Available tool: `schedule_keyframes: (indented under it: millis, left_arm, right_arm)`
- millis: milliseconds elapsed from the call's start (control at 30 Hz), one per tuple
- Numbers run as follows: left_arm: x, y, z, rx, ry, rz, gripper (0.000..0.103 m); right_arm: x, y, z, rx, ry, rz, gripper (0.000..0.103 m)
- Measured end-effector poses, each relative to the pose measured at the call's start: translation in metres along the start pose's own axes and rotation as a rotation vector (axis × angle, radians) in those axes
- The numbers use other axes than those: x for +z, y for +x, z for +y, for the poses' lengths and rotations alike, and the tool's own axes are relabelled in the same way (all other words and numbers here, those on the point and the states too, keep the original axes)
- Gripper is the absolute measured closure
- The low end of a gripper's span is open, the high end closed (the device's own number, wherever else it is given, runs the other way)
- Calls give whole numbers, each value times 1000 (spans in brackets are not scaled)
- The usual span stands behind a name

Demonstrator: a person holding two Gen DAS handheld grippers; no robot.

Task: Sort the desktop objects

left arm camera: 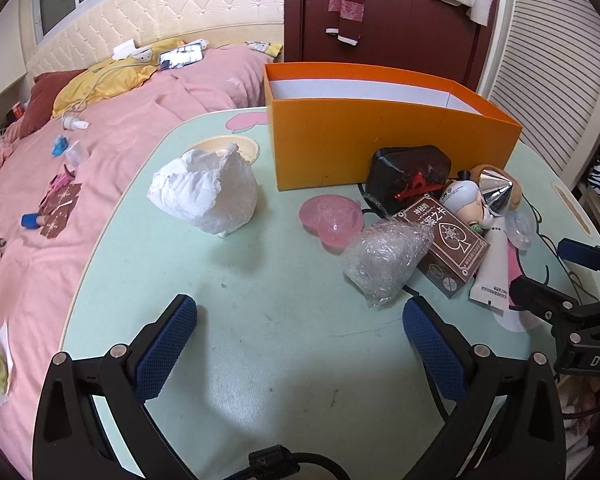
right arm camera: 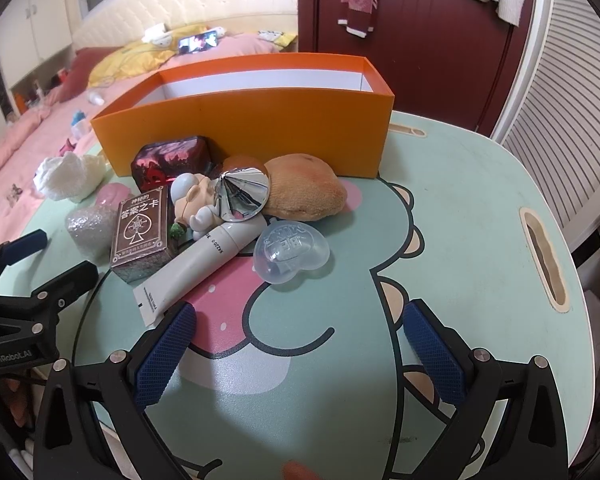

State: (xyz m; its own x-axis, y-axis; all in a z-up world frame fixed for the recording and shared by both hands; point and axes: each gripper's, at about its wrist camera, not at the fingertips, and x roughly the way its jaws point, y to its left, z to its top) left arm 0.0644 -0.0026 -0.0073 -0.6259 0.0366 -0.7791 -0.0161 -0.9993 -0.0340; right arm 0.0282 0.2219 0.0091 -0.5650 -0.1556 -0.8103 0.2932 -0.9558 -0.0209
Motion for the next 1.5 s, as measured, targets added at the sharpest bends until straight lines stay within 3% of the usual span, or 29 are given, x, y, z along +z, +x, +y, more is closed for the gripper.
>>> schedule_keyframes:
  millis: [800, 933, 1000, 1100, 1233, 1333, 1467, 1500]
  left_arm:
    - [1, -8, 14, 8, -27, 11, 0]
    - [11, -40, 40, -17, -121, -146, 0]
    - [24, -41, 50, 7, -107, -151, 0]
    - [46, -21, 61, 44, -51, -84, 1]
    - [65, 2, 66, -12, -49, -33, 4]
    - [72, 21, 59, 9, -8, -6, 19]
    - [70, 39, 55, 15, 2, 46, 55]
    - [68, 41, 55, 13, -1, 54, 58]
  right_arm:
    - [-6, -2, 5, 4, 2, -6, 0]
    - [-7, -2, 4, 8, 0, -11, 0]
    - [-6, -1, 4, 8, 0, -12, 0]
    - [-9, -2, 7, 6, 5, -13, 0]
    - [-9, -2, 7, 8, 1, -15, 0]
    - [-8, -1, 6, 7, 0, -15, 0]
    - [-7, 0, 5, 8, 0, -15, 0]
    - [-7, 0, 5, 9, 0, -14, 0]
